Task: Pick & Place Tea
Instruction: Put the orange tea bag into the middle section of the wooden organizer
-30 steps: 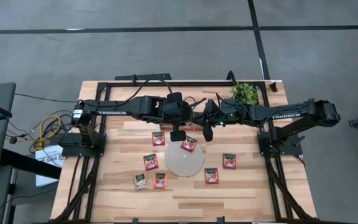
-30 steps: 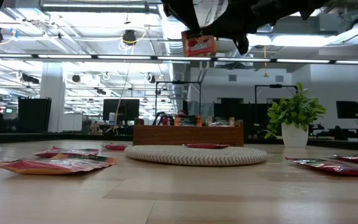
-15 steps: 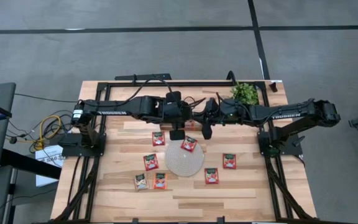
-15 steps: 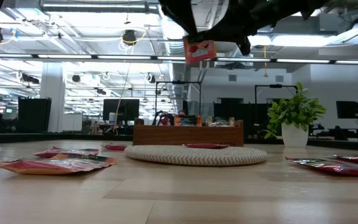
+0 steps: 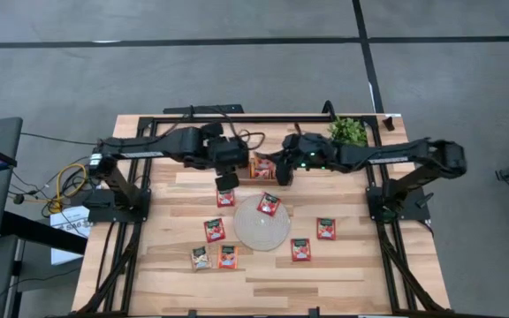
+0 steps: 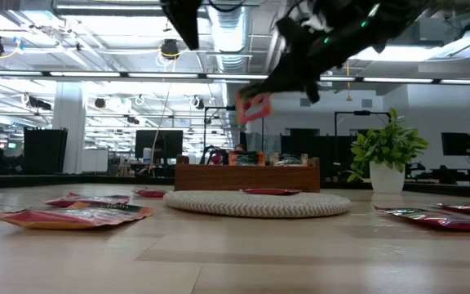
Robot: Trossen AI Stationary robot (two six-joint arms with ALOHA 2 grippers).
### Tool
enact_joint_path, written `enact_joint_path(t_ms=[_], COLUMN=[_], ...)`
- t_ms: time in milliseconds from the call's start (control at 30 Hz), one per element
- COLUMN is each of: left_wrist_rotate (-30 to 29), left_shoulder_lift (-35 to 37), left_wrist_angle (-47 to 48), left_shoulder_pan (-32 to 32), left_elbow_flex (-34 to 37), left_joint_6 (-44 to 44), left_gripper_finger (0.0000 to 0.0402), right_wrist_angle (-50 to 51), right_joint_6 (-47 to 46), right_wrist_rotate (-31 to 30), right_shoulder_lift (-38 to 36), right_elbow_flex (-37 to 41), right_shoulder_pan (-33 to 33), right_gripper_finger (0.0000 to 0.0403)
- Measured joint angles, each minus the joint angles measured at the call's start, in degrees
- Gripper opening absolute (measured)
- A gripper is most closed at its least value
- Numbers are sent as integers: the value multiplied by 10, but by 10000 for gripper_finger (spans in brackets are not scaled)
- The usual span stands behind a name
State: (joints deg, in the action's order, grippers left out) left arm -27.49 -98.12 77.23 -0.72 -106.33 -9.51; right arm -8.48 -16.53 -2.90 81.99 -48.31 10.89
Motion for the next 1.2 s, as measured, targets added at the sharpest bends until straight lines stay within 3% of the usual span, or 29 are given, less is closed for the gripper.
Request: enact_joint_path(t_ms=[100,367,633,867,1200], left_wrist_rotate=[23,53,84,124,134], left_shoulder_lift=[54,217,345,385,374], left_wrist_angle=[-50,-175,-316,-379,-392], left_shoulder_pan=[-2,-2,0,0,0], left_elbow_flex=[62,268,417,482,490], left_joint_6=[-18,-105,-156,-176,-170], left_gripper_finger=[151,151,151,151,151], right_wrist_angle=[-47,-59,-85,-91,-87], right_joint_6=[0,18,20,20,21], right_wrist_rotate=[3,-1,-11,-22,-22], right_shoulder_lift=[37,105,150,158,158], right_elbow_flex=[-1,-1,0,0,0], right_shoulder_pan=[3,13,13,20,25], right_gripper_finger=[0,0,0,0,0])
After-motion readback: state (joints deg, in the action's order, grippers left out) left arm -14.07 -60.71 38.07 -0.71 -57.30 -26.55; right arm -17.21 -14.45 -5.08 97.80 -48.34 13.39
